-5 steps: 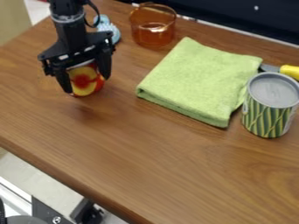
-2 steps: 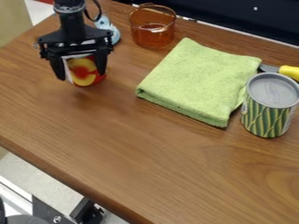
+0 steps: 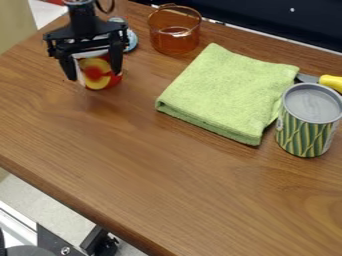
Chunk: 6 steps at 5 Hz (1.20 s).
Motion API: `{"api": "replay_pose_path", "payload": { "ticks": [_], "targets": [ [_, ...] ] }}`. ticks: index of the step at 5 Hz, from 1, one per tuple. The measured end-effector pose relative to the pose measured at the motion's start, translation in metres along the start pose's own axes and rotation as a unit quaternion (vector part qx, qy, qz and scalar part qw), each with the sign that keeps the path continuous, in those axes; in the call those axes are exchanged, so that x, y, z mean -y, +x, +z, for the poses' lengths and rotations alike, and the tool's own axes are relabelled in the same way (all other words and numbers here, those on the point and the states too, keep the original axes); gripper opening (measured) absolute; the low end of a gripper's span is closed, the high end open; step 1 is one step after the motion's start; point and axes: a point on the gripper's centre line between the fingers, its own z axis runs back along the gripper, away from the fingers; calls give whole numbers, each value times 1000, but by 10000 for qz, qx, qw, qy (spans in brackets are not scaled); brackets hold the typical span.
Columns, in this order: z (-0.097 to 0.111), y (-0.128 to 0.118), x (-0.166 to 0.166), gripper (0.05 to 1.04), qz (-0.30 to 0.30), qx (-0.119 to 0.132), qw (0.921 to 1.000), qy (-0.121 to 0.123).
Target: Moved the red can from the bottom middle to the left side of the table
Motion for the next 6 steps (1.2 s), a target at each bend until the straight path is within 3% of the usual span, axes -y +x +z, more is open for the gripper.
{"api": "replay_pose_path", "payload": {
  "ticks": [1, 3, 4, 5, 6],
  "targets": [
    [1, -13, -4, 998, -222, -283, 9993, -75],
    [24, -52, -11, 998, -716, -305, 9964, -334],
    [32, -61, -16, 999, -752, -260, 9960, -412],
    [35, -57, -29, 999, -480, -10, 9979, -424],
    [33, -50, -49, 999, 229, 165, 9987, -421]
  ]
}}
